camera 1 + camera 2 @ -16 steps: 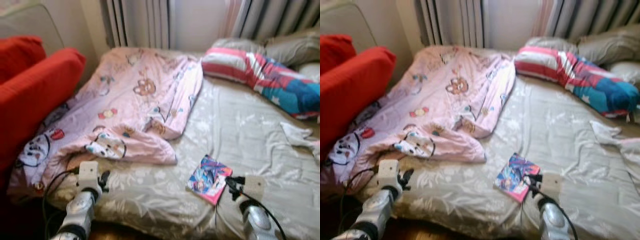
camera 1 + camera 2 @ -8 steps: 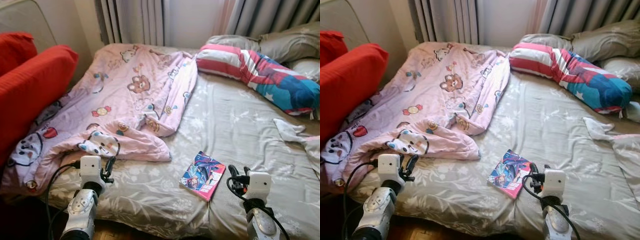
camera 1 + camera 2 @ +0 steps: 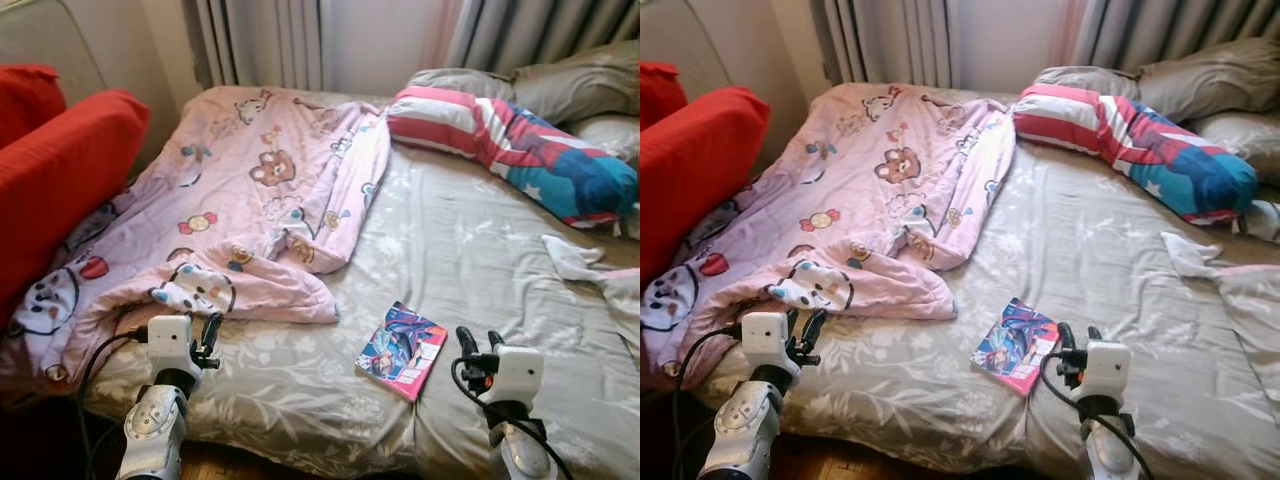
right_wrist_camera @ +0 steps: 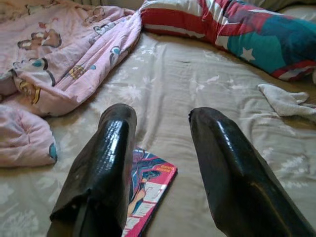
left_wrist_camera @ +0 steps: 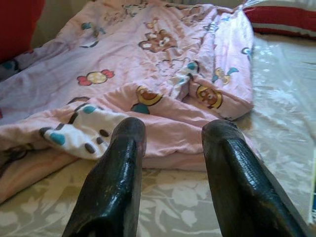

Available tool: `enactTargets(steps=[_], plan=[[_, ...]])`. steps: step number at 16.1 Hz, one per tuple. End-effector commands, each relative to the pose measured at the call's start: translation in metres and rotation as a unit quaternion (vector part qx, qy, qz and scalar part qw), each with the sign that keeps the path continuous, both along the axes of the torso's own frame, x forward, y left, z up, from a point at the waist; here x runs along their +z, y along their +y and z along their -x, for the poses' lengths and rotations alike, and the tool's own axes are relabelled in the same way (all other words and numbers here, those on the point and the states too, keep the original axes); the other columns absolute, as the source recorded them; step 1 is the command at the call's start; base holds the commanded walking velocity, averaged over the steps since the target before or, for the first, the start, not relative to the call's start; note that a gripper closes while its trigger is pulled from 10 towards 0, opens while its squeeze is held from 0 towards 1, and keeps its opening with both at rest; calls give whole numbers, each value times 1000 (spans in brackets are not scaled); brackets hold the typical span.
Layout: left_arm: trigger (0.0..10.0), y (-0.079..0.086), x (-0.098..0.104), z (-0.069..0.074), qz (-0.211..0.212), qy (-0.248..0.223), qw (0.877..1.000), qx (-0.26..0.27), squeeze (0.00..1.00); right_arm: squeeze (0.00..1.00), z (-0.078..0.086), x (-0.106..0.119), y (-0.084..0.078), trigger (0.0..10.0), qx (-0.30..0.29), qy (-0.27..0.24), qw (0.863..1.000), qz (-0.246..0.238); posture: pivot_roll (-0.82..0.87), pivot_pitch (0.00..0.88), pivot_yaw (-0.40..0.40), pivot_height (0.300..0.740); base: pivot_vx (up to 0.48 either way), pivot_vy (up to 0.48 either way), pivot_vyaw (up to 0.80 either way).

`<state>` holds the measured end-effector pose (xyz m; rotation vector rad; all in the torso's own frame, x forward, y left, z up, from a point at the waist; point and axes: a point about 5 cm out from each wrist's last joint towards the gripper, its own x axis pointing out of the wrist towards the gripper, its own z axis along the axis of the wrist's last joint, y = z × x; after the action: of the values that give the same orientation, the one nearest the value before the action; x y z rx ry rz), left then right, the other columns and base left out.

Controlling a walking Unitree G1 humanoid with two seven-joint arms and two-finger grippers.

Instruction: Clean up the room

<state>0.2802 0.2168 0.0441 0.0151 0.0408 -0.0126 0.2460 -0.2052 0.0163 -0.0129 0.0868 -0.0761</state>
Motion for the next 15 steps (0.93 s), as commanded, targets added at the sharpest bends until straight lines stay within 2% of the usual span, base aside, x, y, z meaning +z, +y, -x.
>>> enactTargets(steps=[1, 4, 8, 15], plan=[[10000, -2, -2, 2, 0, 8, 1000, -8, 0, 0, 2, -3, 0, 10000, -3, 17, 1000, 4, 23, 74, -6, 740, 0, 0, 0], [10000, -6, 0, 2, 0, 7, 1000, -15, 0, 0, 2, -4, -5, 10000, -22, 31, 999, 10, 21, 72, -4, 720, 0, 0, 0], [10000, -6, 4, 0, -2, 5, 1000, -19, 0, 0, 3, -1, 1, 10000, -15, 26, 1000, 6, 25, 69, -6, 677, 0, 0, 0], [10000, -13, 6, -2, -5, 7, 999, -33, 0, 0, 1, 1, 6, 10000, -8, 30, 999, 6, 27, 59, -5, 677, 0, 0, 0]])
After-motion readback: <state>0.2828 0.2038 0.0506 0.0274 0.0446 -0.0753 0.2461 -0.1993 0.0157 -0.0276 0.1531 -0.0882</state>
